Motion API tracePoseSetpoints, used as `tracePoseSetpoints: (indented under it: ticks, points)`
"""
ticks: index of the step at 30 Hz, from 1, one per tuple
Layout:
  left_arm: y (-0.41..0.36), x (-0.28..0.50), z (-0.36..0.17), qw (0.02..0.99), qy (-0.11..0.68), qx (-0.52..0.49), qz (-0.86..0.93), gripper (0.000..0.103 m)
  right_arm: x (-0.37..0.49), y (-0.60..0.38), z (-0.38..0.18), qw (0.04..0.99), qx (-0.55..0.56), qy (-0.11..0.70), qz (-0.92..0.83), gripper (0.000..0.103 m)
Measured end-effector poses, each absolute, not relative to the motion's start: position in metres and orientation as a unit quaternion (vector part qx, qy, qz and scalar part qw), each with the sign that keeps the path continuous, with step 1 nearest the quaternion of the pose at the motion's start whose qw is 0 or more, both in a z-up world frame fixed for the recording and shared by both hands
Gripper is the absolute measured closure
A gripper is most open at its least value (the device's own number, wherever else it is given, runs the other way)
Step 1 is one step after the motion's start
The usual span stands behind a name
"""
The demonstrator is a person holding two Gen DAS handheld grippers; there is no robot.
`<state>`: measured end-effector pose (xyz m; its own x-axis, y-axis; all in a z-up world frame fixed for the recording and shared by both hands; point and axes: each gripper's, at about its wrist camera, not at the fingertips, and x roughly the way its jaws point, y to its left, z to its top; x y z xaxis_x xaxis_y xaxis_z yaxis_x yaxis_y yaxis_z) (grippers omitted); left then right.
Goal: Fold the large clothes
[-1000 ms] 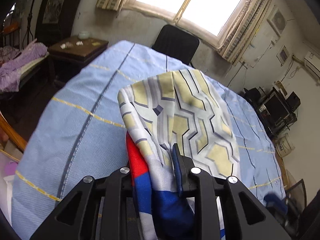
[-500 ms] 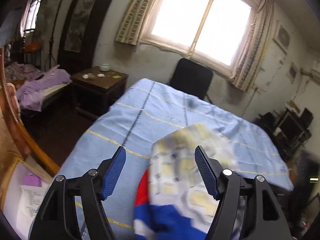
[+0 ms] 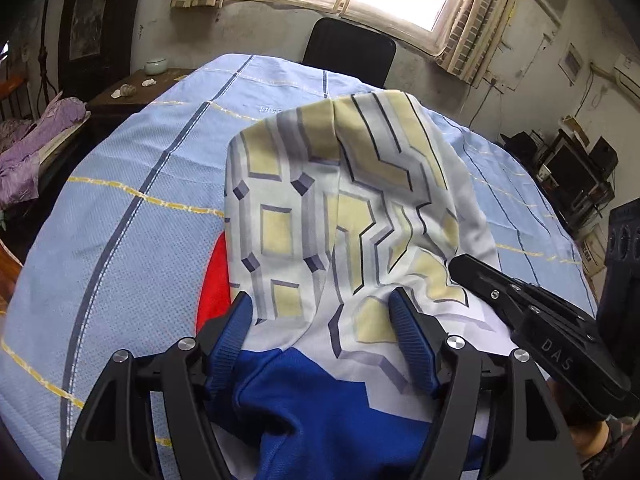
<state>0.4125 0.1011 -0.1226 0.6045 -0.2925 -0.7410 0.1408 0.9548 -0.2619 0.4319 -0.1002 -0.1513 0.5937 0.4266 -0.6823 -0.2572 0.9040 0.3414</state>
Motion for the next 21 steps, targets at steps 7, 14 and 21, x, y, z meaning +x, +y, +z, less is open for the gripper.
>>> tracePoseSetpoints:
  ticks: [7,14,21]
  points:
    - [0.113,0.407,-0.095,0.897,0.406,-0.113,-0.132,0.034,0.424,-0.104,-0.141,0.888,0.109,0.404,0.192,0.103]
    - [0.117,0.375,-0.049,0.918,0.349,-0.118,-0.149,0.029,0.373,-0.118,-0.095,0.920,0.111,0.333,0.175,0.027]
    - [0.113,0.389,-0.073,0.896,0.405,-0.117,-0.137,0.028,0.351,-0.115,-0.087,0.889,0.157,0.351,0.249,0.023]
